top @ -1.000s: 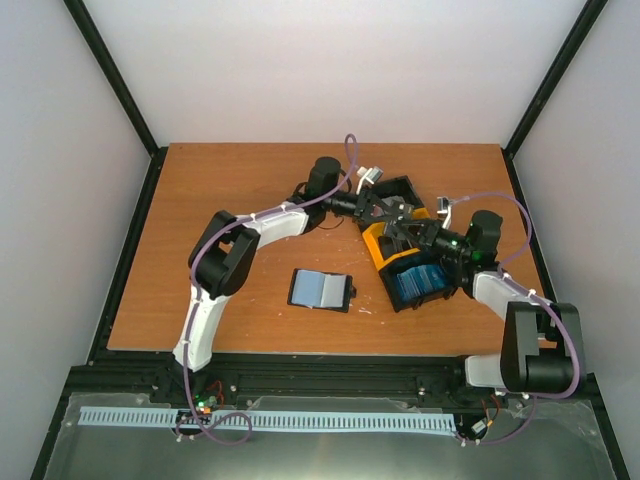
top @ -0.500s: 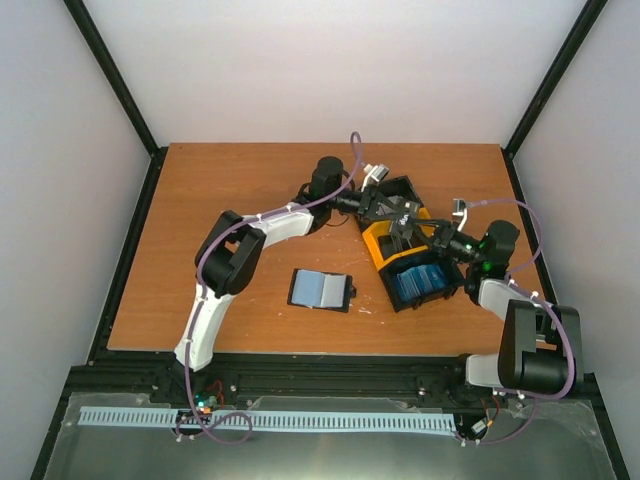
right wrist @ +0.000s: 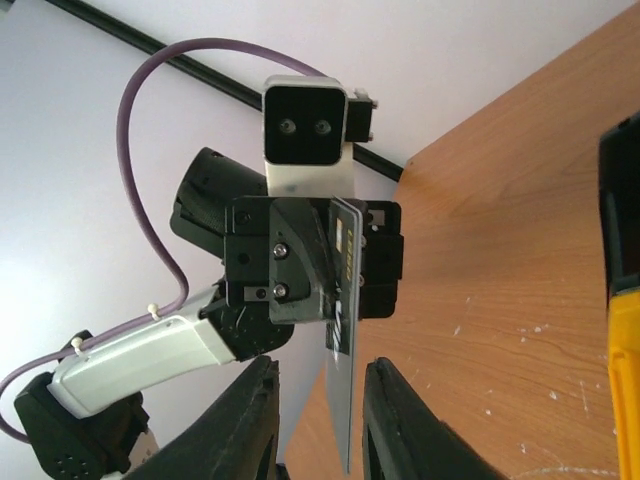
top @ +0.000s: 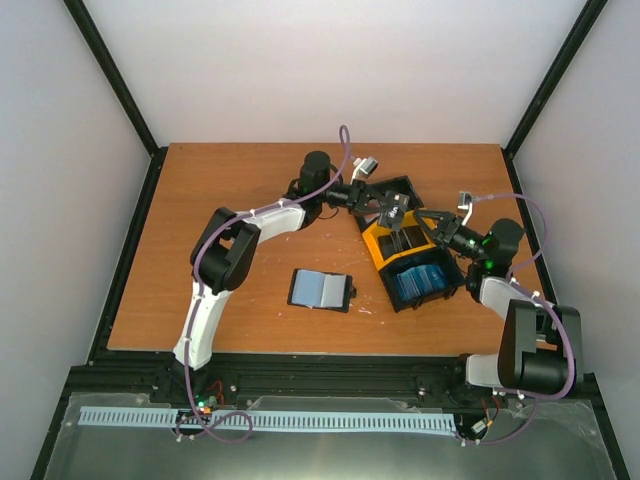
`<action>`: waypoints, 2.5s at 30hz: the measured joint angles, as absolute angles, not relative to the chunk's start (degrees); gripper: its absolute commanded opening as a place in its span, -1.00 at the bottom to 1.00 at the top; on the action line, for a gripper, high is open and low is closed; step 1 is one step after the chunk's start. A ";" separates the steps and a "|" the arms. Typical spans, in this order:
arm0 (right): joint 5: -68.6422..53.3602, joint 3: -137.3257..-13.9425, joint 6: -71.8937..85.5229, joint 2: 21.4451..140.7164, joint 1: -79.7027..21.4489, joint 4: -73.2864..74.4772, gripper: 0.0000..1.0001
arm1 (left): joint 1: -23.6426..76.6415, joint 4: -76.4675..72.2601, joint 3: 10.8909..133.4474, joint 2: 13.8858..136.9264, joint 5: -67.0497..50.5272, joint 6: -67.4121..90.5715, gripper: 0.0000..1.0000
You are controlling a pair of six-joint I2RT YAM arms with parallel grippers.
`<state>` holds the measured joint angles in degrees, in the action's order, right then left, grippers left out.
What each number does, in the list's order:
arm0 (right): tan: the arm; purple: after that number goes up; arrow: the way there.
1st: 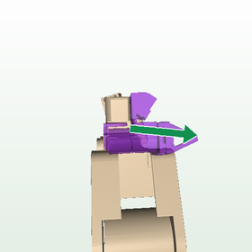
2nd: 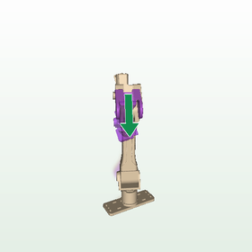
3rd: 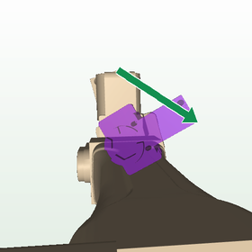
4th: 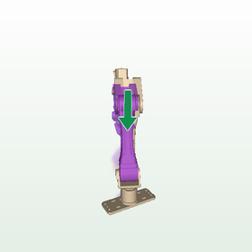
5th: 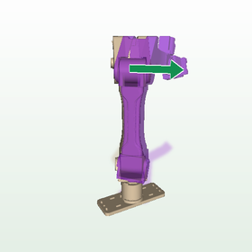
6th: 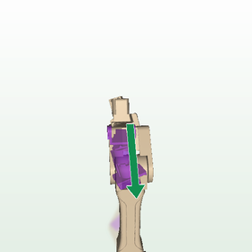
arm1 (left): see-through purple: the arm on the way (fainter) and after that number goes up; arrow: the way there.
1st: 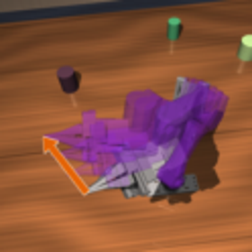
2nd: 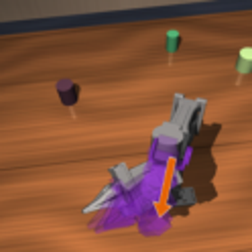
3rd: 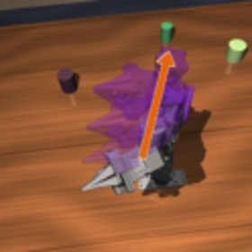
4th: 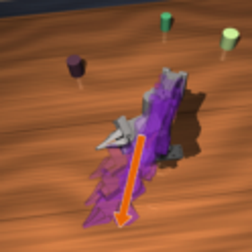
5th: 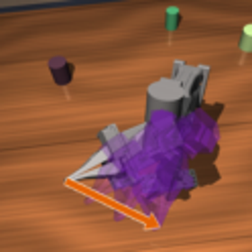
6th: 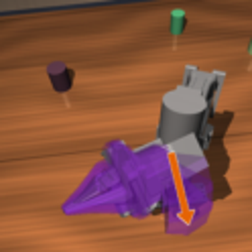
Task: Put the credit cards into the card holder
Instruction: Move the storage box to the center of the board.
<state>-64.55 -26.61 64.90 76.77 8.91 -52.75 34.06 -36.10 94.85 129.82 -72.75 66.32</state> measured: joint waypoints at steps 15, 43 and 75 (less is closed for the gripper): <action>-61.89 -31.27 66.30 78.06 6.98 -51.77 -0.60 | 34.81 -43.75 89.95 129.23 -75.88 68.93 -0.99; -60.40 -32.53 62.28 77.36 5.74 -46.65 -0.41 | 35.11 -46.72 88.66 127.63 -76.03 70.00 -0.99; -60.36 -32.51 60.62 78.50 4.84 -45.65 -0.89 | 35.09 -48.56 88.27 127.63 -76.09 71.72 -0.99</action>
<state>-60.36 -32.51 60.62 78.50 4.84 -45.65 35.09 -48.56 88.27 127.63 -76.09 71.72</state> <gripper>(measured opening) 0.060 0.023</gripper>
